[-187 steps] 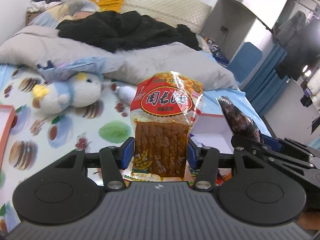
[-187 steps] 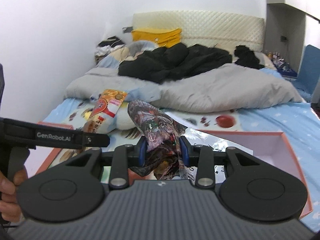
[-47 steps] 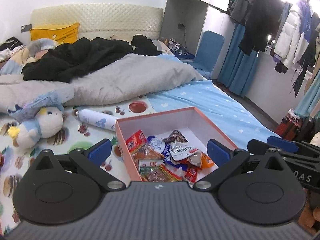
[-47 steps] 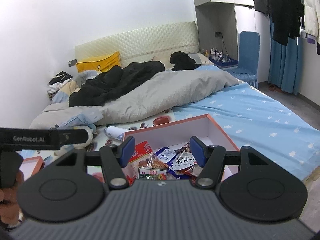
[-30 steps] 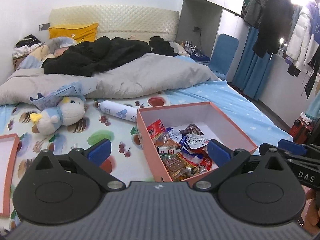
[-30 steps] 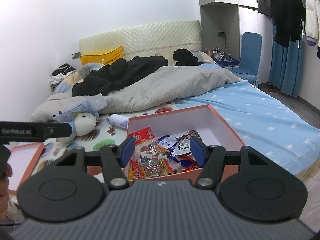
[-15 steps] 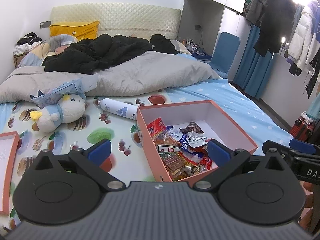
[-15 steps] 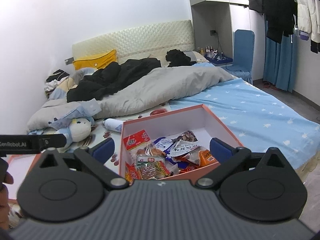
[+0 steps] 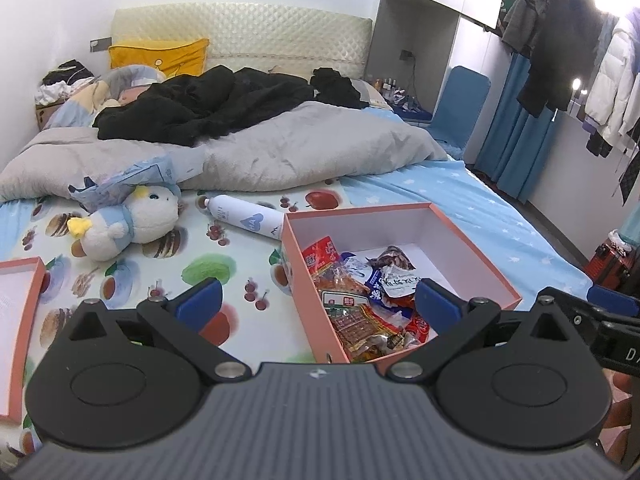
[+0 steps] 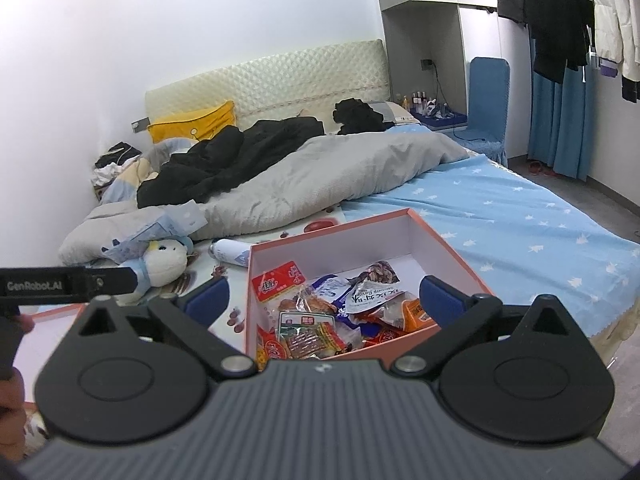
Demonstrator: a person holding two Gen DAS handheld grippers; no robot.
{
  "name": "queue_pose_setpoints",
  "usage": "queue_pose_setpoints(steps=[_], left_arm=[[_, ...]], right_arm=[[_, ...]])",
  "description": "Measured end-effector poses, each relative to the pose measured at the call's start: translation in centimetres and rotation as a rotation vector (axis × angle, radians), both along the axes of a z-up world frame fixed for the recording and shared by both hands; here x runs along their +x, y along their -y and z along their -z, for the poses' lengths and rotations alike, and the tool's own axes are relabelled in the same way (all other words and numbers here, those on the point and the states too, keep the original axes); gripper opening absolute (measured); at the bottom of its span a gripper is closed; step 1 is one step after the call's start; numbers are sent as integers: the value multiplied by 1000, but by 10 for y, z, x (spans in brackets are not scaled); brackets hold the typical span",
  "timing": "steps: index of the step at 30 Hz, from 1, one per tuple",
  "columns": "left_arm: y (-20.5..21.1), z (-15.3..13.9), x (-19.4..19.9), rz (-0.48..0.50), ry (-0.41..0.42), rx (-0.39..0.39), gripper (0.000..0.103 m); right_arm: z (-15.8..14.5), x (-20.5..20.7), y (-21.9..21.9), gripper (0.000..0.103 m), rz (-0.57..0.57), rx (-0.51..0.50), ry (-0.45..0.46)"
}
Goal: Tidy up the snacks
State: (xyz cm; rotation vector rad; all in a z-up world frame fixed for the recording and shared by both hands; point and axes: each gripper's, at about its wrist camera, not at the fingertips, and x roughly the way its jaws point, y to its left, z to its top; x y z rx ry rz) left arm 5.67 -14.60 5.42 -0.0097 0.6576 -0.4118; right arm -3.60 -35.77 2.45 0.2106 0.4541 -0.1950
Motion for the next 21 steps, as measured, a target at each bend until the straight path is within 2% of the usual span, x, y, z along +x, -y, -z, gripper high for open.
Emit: queue_pose_setpoints(steps=[7,12,21], left_arm=[[3,0,-1,13,3,-10,103],[7,0,-2,9,33,12,103],[5,-1,-1,26,5,-11,103]], right_arm=[[-1,1,-2,103,2,-8,-5],[0,1,-3,103,6,-1,-9],[1,1,-2,103,3,4,-10]])
